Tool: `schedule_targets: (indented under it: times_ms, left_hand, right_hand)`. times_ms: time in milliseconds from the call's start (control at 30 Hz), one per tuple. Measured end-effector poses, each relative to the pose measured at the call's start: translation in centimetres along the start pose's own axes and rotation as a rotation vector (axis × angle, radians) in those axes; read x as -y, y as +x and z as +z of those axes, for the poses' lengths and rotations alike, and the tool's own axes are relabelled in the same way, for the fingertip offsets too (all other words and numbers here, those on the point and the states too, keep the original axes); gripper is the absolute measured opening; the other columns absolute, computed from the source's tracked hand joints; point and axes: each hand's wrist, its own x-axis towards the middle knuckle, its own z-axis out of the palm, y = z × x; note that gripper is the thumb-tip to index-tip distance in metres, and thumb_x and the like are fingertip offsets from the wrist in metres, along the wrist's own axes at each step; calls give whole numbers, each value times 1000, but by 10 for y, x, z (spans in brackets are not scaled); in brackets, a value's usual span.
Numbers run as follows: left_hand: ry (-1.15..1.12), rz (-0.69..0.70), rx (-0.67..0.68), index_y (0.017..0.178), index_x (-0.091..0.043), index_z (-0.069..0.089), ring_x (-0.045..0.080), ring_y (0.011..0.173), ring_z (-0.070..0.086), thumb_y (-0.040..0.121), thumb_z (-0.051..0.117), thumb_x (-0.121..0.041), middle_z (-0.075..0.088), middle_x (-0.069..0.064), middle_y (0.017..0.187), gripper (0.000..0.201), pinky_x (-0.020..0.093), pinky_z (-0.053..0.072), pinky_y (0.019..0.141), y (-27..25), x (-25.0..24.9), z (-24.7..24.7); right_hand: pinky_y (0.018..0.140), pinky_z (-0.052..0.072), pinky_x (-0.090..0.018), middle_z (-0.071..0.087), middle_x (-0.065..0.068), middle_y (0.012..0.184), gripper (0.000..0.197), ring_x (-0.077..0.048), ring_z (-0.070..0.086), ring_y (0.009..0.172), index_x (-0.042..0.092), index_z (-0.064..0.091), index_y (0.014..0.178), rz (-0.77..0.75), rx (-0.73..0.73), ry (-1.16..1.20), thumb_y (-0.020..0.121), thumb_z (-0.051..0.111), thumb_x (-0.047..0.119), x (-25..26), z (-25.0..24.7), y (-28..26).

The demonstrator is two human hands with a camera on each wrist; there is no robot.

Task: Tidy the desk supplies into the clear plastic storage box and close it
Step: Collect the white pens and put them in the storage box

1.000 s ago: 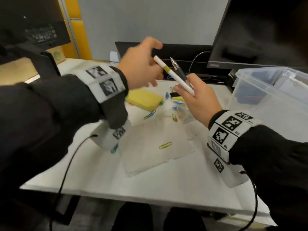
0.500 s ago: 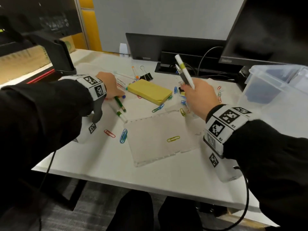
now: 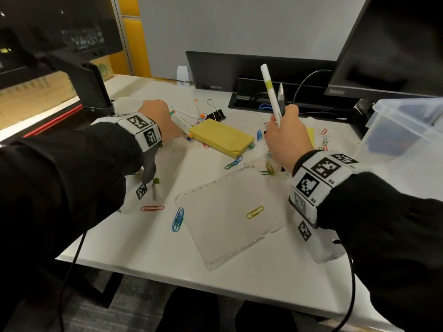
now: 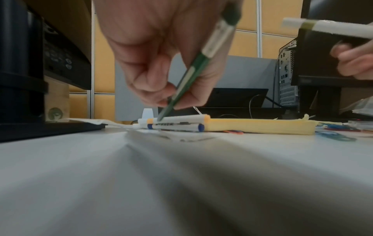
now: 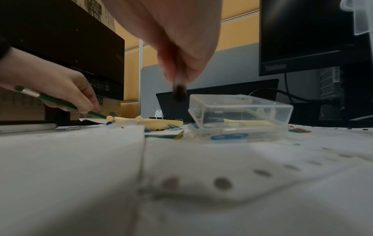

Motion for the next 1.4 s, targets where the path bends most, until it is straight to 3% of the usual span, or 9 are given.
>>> schedule_targets:
  times_ms: [133,300,433,533,733,867,1100,1300,1400]
  left_hand:
    - [-124,-45,-95,70,-2,52,17,58,44,87,60,-29,49,8,66,33,23,30,47,-4,1,-6]
    - [-724,26,62,111,-6,63,15,72,61,90,58,-20,67,7,84,26,28,54,78,-35,-14,-31]
    - [-982,164,291,102,-8,65,14,76,66,88,60,-11,69,4,90,16,18,58,61,-68,-38,-35]
    - [-916,225,313,97,-8,68,21,85,70,85,64,-10,73,8,95,13,32,58,82,-70,-41,-30]
    - [-67,187,-40,86,-2,67,21,67,54,85,63,-26,61,9,74,25,25,45,60,-50,4,-32]
    - [241,-4,227,50,-12,50,10,47,47,82,61,-48,49,-5,30,50,24,44,56,-42,36,-25]
    - [55,-88,346,74,-5,58,21,78,59,87,57,-36,59,4,76,34,27,51,72,-29,40,-8]
    - [-211,-104,164,65,-7,43,18,49,51,97,36,-30,51,6,59,41,21,41,50,-4,36,-11]
    - [-271,-66,149,88,-2,53,24,62,56,98,34,-26,54,9,74,32,23,44,51,5,32,-8]
  right_hand:
    - [49,37,-16,43,3,72,22,-6,39,56,9,45,108,-107,9,18,98,37,28,3,-3,-3]
    - [49,36,-13,43,7,61,34,-7,41,54,14,60,86,-237,109,38,95,41,41,10,-5,-14]
    - [51,33,-22,43,7,54,38,-5,41,48,18,65,76,-252,169,104,92,44,46,16,-4,-18]
    - [48,31,-20,43,7,52,35,-6,39,47,19,56,62,-249,156,80,90,52,38,19,-4,-19]
    - [47,24,-25,34,2,55,38,-13,31,50,17,33,56,-161,68,12,90,47,25,21,-3,-19]
    - [48,27,-26,34,1,56,37,-17,33,52,17,33,56,-113,71,49,91,43,24,24,-1,-18]
    - [46,41,-20,53,-11,71,22,-15,49,52,6,46,77,-80,101,134,93,37,18,27,13,-8]
    - [75,51,-41,50,-10,83,21,-24,50,73,10,46,92,-93,86,81,97,37,28,29,29,5]
    - [78,51,-41,50,-9,83,29,-23,49,74,6,53,102,-86,99,43,97,40,31,31,34,10]
